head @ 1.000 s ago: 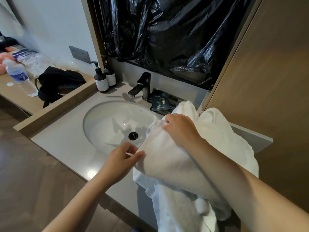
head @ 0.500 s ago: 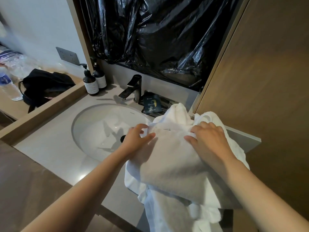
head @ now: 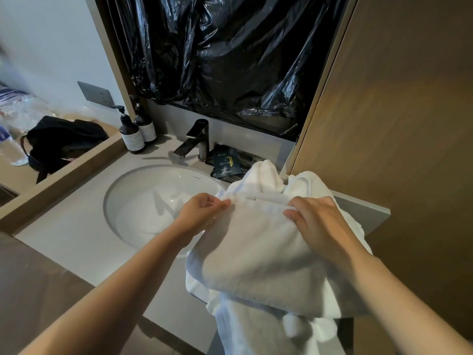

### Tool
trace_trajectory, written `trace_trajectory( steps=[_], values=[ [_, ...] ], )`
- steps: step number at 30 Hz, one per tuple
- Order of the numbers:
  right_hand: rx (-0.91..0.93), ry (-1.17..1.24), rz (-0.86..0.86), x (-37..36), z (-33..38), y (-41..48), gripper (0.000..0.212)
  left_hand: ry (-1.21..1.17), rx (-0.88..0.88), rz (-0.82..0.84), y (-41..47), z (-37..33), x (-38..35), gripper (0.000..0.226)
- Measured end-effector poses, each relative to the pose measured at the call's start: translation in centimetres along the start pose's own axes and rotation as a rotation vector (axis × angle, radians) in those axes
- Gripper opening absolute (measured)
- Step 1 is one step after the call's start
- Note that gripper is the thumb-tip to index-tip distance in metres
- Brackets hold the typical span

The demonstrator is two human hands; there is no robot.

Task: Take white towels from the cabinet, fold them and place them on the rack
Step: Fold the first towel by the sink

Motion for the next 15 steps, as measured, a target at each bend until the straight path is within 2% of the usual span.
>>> trace_trajectory(
  steps=[3,5,7,10,13,15],
  values=[
    [0.056,0.057,-0.107,2.1,0.8,0.6,0.036,-0.146,0.094,0.069,0.1,0.4,-0.7,0.051],
    [0.042,0.034,-0.076,1.4,0.8,1.6,0.036,-0.200,0.187,0.182,-0.4,0.8,-1.9,0.053],
    [0.004,-0.048,-0.012,-0.5,0.2,2.3,0.034,-0.246,0.232,0.235,-0.6,1.1,-2.8,0.042],
    [-0.030,-0.047,-0.004,-1.8,-0.7,2.5,0.031,-0.207,0.184,0.168,0.2,1.2,-2.6,0.032],
    [-0.003,-0.041,-0.026,-1.6,-0.7,2.3,0.026,-0.171,0.171,-0.032,0.7,2.1,-1.0,0.026],
    [0.007,-0.063,-0.025,-1.5,-1.0,2.1,0.027,-0.154,0.197,-0.081,0.7,2.5,-0.7,0.023]
  ],
)
Point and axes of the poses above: each hand's wrist, its own y-axis towards the middle knuckle, its own x-axis out of the back of the hand, z = x × y, the point moved 10 cm from there along y, towards the middle knuckle, and after that the axes turned 14 degrees about -x, right-handed, at the moved point
